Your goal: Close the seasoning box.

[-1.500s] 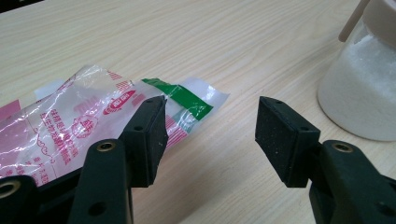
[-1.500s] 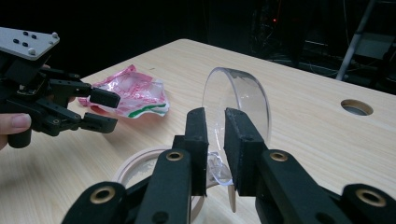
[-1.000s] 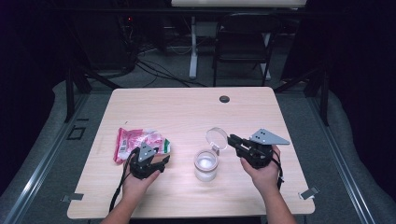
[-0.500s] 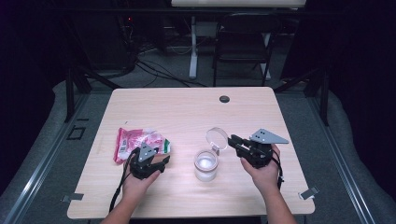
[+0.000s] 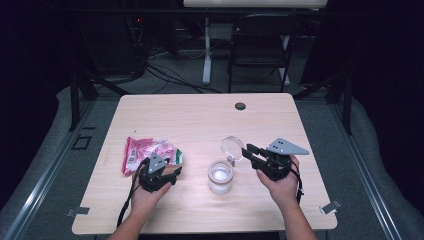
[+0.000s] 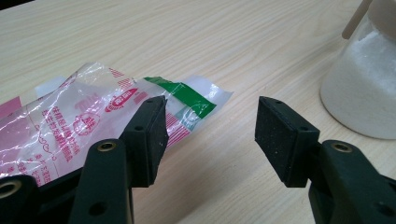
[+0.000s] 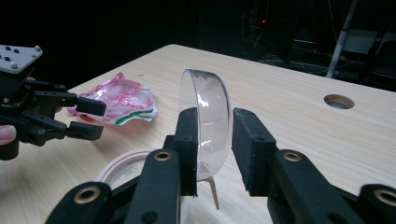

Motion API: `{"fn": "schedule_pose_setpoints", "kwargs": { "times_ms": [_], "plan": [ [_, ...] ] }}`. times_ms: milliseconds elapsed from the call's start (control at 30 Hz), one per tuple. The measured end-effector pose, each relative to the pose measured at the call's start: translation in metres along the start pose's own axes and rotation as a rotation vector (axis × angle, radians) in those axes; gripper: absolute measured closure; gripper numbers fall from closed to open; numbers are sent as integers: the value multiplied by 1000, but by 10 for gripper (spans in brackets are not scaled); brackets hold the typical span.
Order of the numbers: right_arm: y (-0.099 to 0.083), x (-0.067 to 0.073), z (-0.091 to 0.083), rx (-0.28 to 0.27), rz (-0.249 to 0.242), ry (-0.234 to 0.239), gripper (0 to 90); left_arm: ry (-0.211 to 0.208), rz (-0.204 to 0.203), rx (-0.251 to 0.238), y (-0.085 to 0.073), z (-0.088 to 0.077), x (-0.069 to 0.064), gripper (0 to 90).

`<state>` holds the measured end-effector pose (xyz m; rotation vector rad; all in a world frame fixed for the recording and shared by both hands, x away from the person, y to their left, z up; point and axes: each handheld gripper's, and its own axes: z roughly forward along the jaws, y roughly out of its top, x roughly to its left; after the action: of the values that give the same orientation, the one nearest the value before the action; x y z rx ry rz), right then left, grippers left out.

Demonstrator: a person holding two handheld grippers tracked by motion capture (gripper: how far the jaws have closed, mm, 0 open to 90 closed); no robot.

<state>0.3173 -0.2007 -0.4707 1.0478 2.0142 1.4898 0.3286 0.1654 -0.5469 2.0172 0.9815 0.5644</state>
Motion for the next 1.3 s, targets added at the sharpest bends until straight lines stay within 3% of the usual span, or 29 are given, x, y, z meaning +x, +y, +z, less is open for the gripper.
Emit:
{"fn": "schedule_pose_setpoints", "kwargs": {
  "times_ms": [400, 1300],
  "plan": [
    [-3, 1, 5, 33, -12, 0, 728, 2, 0, 0, 0, 0, 0, 435],
    [-4, 2, 7, 32, -18, 6, 714, -1, 3, -9, 1, 0, -1, 436]
  ]
}}
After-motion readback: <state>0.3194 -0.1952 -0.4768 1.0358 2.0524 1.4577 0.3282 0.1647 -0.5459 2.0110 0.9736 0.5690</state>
